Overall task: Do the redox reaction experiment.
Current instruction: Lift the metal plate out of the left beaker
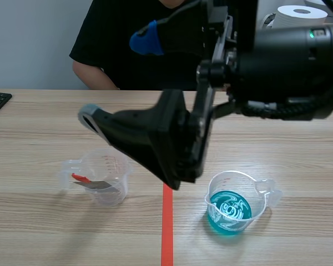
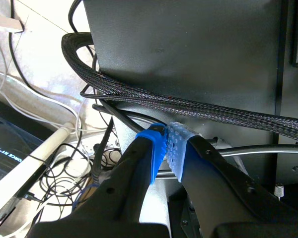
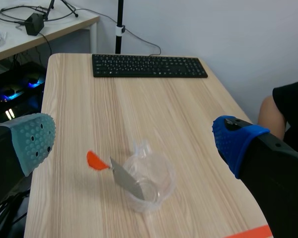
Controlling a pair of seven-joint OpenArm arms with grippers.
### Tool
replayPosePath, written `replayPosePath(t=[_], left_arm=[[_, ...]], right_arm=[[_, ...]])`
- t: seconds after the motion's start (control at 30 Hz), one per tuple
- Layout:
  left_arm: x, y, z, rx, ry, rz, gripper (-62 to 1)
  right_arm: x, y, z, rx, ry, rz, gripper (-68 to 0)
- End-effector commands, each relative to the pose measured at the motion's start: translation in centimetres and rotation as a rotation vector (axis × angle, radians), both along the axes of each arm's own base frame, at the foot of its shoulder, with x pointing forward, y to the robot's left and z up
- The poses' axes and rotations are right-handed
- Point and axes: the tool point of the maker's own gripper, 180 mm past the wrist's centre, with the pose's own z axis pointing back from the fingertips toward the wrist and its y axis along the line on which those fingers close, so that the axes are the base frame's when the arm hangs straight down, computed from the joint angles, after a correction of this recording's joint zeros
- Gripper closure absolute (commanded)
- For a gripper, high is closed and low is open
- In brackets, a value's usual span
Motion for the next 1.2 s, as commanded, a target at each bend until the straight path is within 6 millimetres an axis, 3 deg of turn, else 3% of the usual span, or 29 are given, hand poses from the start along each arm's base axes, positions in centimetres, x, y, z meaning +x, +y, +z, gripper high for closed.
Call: replayPosePath(t=[0.0,0.17,0.53,0.8,1.17], left_arm=[[0.7,0.1,0.1,0.000,-0.018,0.002,-4.2],[0.7,0.1,0.1,0.000,-0.018,0.002,-4.2],[0.7,0.1,0.1,0.000,-0.018,0.002,-4.2],[0.7,0.1,0.1,0.000,-0.018,0.002,-4.2],[0.7,0.1,0.1,0.000,-0.018,0.002,-4.2]], right_arm=[[0.0,-0.6,0.3,0.009,-0.020,-0.005,-67.9],[-0.7,-1.7,-1.2,-0.024,-0.063,0.003,-67.9],[-0.3,-2.8,-5.0,-0.024,-0.121,-0.002,-67.9],[-1.8,-1.7,-8.1,-0.038,-0.136,0.058,-67.9],[-1.6,0.3,-10.8,-0.017,-0.139,0.060,-67.9]])
